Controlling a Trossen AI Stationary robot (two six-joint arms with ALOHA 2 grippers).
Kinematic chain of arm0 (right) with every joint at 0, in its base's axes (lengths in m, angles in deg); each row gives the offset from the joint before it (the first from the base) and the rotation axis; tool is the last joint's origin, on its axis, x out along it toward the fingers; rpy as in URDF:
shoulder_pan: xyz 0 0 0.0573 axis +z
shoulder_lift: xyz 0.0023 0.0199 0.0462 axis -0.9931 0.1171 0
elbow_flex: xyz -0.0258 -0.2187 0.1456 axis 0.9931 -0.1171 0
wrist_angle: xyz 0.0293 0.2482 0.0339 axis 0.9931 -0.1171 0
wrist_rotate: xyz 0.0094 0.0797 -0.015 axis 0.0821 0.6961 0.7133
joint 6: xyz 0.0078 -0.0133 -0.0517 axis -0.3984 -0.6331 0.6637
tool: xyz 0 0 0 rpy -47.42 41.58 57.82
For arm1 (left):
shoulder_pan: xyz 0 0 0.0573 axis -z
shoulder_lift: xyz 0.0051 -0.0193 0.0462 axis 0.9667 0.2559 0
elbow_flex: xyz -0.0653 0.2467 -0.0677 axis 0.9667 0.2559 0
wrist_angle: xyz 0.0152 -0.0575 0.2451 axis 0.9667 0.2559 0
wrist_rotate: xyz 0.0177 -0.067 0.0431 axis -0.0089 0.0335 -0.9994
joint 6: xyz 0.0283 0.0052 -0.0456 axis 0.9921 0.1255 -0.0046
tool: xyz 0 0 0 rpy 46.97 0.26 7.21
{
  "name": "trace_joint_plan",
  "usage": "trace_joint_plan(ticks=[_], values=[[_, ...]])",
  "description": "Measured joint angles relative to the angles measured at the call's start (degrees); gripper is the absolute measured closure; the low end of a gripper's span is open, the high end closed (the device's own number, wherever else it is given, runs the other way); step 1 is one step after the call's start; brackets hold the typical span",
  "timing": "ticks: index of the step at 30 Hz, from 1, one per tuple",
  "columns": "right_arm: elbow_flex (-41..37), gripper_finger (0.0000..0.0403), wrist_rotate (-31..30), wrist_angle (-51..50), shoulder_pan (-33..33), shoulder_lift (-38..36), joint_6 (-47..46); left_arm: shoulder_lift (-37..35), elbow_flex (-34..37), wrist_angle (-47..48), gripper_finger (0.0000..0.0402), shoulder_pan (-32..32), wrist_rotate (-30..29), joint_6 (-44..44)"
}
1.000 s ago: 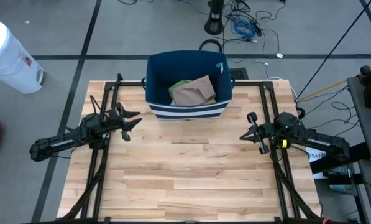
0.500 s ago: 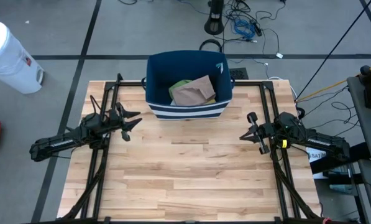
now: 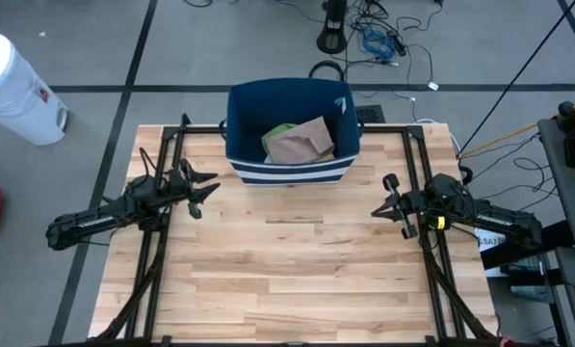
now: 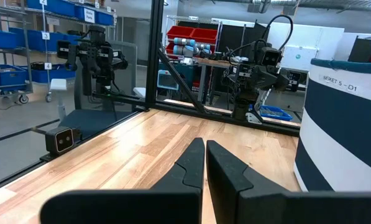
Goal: Fold towel
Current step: Return to Home Position
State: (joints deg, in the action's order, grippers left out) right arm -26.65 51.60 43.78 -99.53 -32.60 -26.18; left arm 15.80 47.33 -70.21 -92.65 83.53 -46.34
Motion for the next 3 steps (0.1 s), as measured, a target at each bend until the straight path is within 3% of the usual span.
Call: trace_joint_plan(ticks=[3], values=[[0.0, 0.0396, 0.0, 0.0, 0.0, 0.0, 0.0, 0.0, 0.0, 0.0, 0.0248, 0.0, 0.0, 0.0]])
